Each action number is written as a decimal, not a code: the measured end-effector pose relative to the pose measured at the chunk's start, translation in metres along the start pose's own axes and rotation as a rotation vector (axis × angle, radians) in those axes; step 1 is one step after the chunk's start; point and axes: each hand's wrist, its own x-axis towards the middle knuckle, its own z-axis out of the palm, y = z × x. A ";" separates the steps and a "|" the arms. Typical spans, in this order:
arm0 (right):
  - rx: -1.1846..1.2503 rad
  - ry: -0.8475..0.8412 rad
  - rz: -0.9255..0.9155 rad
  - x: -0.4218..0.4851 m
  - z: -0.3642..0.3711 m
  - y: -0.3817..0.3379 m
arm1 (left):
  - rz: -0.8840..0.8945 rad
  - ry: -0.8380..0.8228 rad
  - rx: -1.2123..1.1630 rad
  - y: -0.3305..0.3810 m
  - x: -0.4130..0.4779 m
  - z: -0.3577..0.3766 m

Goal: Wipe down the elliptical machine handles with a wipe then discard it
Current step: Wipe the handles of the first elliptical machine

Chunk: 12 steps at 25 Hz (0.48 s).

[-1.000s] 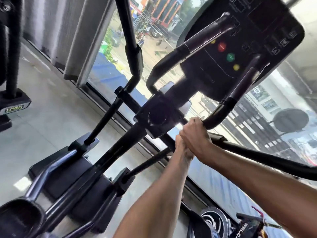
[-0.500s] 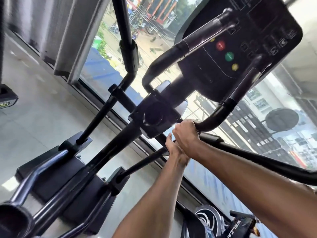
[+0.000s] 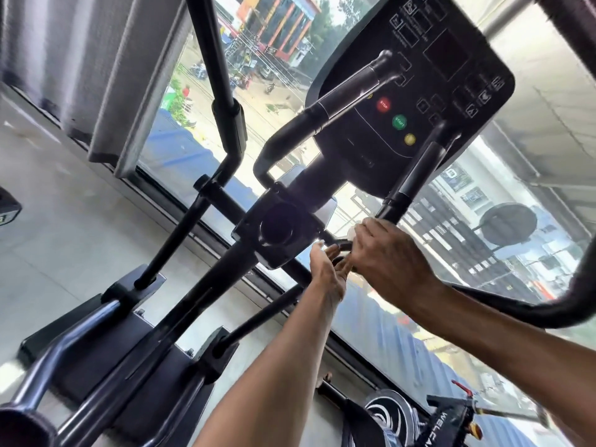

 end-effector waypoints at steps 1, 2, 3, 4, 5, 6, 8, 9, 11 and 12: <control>0.020 0.119 0.028 -0.010 0.007 0.009 | 0.039 0.005 0.045 0.001 -0.004 0.003; 0.063 0.237 0.057 -0.020 0.014 0.017 | 0.074 0.002 0.097 0.003 -0.011 0.006; 0.114 0.328 0.070 -0.028 0.019 0.024 | 0.106 0.001 0.152 0.004 -0.015 0.009; 0.147 0.395 0.062 -0.033 0.022 0.029 | 0.141 -0.007 0.203 0.005 -0.018 0.010; 0.158 0.426 0.044 -0.037 0.023 0.032 | 0.168 -0.018 0.247 0.005 -0.024 0.013; 0.157 0.439 0.032 -0.039 0.025 0.034 | 0.191 -0.015 0.303 0.004 -0.030 0.015; 0.153 0.432 0.020 -0.039 0.030 0.040 | 0.228 -0.003 0.402 0.000 -0.037 0.018; 0.143 0.436 -0.005 -0.038 0.032 0.040 | 0.244 -0.001 0.424 -0.001 -0.039 0.019; 0.122 0.467 -0.031 -0.034 0.038 0.041 | 0.270 0.001 0.464 -0.001 -0.044 0.022; 0.128 0.483 -0.010 -0.031 0.041 0.044 | 0.274 -0.001 0.479 0.000 -0.047 0.022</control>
